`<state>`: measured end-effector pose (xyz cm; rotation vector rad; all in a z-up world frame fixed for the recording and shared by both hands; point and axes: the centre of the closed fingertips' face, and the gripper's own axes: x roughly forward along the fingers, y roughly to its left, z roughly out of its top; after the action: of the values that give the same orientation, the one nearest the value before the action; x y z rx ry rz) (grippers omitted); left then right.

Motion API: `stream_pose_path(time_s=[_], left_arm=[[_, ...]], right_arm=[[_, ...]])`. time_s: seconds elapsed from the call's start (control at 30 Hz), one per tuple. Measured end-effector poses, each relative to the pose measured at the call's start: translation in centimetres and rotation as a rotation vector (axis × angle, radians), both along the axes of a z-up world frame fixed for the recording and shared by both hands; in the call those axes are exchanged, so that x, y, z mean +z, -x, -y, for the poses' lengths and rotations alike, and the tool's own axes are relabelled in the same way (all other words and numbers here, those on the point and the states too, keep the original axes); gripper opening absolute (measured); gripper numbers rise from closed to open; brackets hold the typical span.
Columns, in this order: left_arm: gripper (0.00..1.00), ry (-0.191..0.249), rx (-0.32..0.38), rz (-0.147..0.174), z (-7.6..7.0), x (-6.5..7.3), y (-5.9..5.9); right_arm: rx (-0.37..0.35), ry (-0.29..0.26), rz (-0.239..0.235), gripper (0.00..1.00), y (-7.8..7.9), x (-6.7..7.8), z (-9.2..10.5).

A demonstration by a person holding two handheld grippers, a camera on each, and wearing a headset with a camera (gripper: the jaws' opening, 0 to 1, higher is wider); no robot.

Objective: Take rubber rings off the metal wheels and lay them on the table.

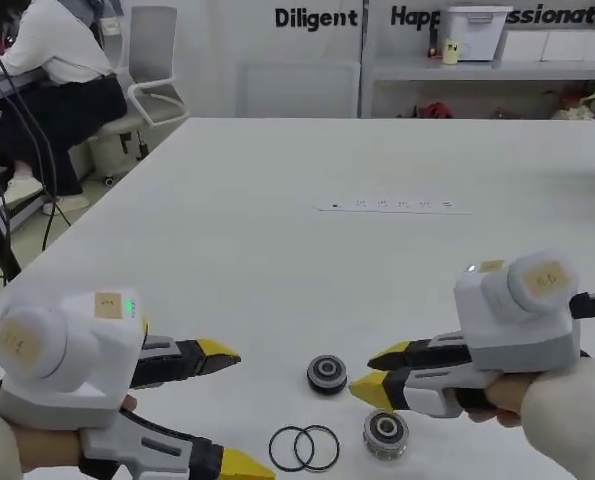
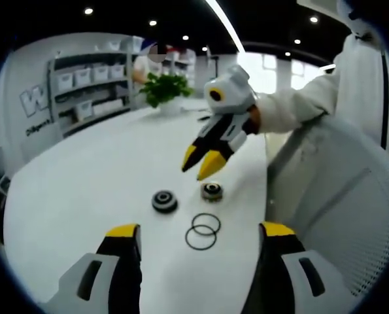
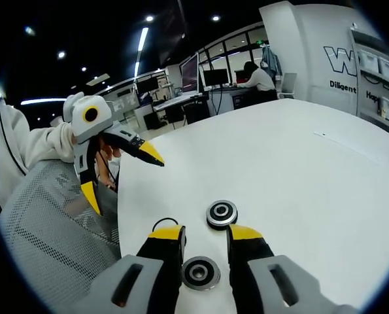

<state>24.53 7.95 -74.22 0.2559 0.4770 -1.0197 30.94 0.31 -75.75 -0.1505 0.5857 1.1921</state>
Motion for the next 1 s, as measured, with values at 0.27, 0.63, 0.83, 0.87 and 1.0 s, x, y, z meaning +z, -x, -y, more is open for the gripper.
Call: stream_pose_path(time_s=[0.27, 0.63, 0.83, 0.87, 1.0], left_arm=[[0.75, 0.069, 0.033, 0.028, -0.1, 1.6, -0.8], [0.77, 0.114, 0.024, 0.094, 0.5, 5.2, -1.7], [0.77, 0.080, -0.015, 0.129, 1.0, 6.7, -2.0], [0.77, 0.075, -0.020, 0.135, 1.1, 6.9, -2.2], [0.76, 0.076, -0.046, 0.149, 1.7, 7.9, -2.7]], right_arm=[[-0.029, -0.027, 0.010, 0.28, -0.9, 1.1, 1.1], [-0.051, -0.064, -0.003, 0.31, -1.4, 2.1, 2.1], [-0.068, -0.083, -0.002, 0.31, -1.8, 2.4, 2.2], [-0.069, -0.085, -0.002, 0.31, -1.8, 2.5, 2.2], [-0.067, -0.089, 0.006, 0.31, -1.7, 2.6, 2.1]])
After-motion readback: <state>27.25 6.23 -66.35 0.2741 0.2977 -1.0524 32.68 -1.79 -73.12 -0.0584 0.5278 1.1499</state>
